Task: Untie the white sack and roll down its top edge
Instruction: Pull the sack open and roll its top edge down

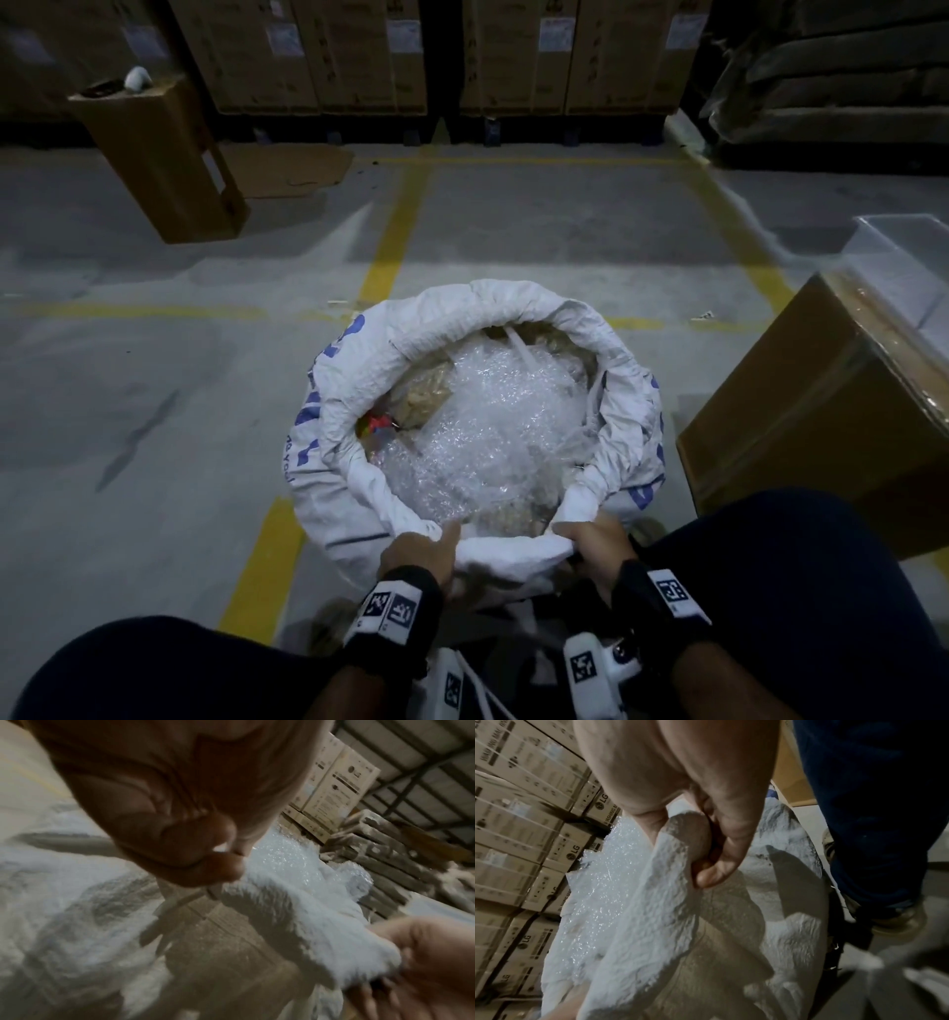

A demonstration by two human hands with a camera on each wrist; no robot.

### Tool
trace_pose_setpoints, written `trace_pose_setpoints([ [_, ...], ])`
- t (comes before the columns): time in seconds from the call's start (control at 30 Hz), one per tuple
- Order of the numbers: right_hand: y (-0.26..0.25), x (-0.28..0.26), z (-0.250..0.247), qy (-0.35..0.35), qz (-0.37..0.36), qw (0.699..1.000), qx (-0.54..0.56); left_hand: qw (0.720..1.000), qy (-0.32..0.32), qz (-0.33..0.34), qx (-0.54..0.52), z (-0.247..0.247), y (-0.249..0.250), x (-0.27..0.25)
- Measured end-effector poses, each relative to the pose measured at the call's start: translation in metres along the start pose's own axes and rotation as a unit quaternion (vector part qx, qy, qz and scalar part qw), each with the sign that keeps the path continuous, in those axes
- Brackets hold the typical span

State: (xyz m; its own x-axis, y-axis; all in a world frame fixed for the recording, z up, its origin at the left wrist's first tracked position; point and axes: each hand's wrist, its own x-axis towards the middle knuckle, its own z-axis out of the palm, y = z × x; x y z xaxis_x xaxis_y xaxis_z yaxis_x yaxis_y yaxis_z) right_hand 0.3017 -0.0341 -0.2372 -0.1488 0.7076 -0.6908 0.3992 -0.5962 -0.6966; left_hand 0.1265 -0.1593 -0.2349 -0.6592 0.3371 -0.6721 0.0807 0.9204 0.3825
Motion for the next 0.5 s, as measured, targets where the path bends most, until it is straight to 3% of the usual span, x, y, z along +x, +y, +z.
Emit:
trace_pose_setpoints([
  [0.03, 0.000, -0.001, -0.002, -0.010, -0.004, 1.000, 0.018, 1.000, -0.003, 0.001, -0.013, 0.000, 0.001, 0.001],
  [0.1, 0.001, -0.006, -0.003, -0.035, -0.007, 0.998, 0.055, 0.986, -0.040, -0.007, -0.160, 0.001, 0.006, 0.007],
  [0.23, -0.001, -0.011, -0.007, -0.094, 0.007, 0.983, 0.158, 0.908, -0.039, -0.061, -0.412, 0.007, 0.016, 0.004],
  [0.33, -0.003, -0.008, -0.007, -0.119, 0.020, 0.976, 0.180, 0.856, -0.032, -0.085, -0.509, 0.008, 0.020, -0.006],
  [0.43, 0.001, -0.005, -0.004, -0.123, 0.033, 0.968, 0.215, 0.786, -0.077, -0.108, -0.604, 0.011, 0.017, -0.002],
  [0.5, 0.002, -0.007, 0.000, -0.144, 0.034, 0.957, 0.249, 0.761, -0.085, -0.128, -0.631, 0.009, 0.018, 0.001],
])
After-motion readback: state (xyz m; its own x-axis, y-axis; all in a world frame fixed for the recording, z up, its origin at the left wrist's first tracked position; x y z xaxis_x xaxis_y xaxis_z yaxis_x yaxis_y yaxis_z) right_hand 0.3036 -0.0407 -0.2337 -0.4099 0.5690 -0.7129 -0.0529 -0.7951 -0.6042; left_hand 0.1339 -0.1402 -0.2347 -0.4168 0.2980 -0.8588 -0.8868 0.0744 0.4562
